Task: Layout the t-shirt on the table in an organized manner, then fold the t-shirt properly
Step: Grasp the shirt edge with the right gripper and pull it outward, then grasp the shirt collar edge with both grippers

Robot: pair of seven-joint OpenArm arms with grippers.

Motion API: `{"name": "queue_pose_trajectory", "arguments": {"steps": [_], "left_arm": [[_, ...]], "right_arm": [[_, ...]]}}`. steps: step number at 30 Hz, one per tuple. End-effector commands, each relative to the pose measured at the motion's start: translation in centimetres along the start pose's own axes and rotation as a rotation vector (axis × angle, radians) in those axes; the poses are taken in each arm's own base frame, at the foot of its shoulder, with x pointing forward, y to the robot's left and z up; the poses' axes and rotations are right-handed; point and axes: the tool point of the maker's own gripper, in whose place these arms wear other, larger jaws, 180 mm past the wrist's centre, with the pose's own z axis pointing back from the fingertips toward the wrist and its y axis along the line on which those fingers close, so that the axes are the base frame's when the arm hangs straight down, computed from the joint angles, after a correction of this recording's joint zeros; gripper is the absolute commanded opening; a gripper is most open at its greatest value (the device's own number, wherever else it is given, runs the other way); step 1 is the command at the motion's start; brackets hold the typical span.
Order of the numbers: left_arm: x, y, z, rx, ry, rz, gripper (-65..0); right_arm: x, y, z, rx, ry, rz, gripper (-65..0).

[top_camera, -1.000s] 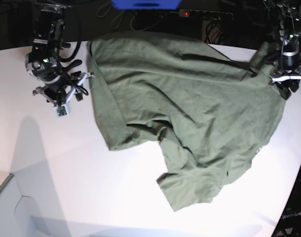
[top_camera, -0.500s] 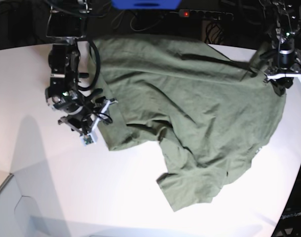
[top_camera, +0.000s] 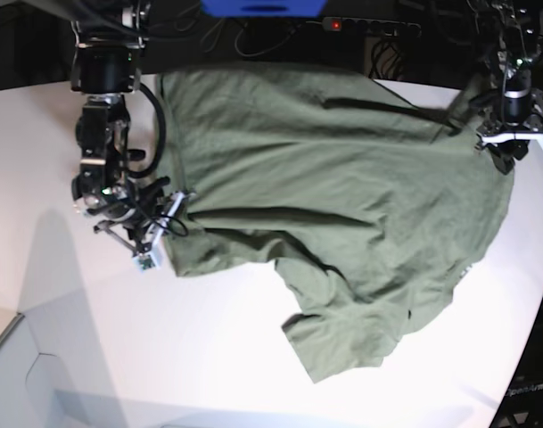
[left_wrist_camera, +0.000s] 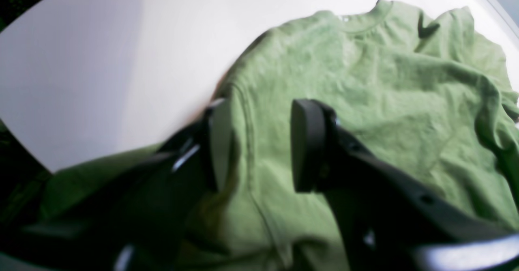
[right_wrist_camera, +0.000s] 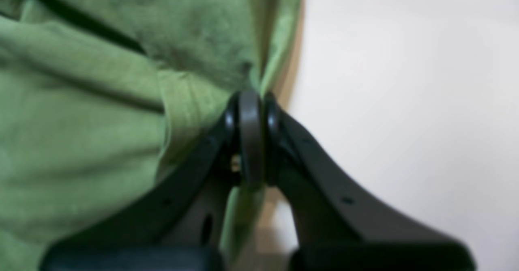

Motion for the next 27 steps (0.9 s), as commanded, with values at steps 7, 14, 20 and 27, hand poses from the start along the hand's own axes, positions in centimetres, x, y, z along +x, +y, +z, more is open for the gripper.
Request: {"name": "queue_pose_trajectory", "arguments": {"steps": [7, 14, 20, 27], "left_arm": [[4.0, -3.2, -0.2, -0.08, -0.118, 0.017, -40.8], [2.9, -6.0, -0.5, -0.148, -0.092, 0.023, -40.8], [0.0, -10.7, 0.9, -0.273, -0.018, 0.004, -40.8], [-5.6, -13.2, 3.1, -0.353, 0.136, -0.019, -36.1]], "right_arm": [[5.1, -12.5, 4.7, -0.298, -0.193, -0.296, -65.0], [7.3, -14.2, 4.7, -0.308, -0.23, -0.36, -65.0], [6.0, -15.5, 3.6, -0.303, -0.17, -0.377, -55.1], [6.4, -17.2, 5.3, -0.351, -0.192, -0.356, -45.4]]}}
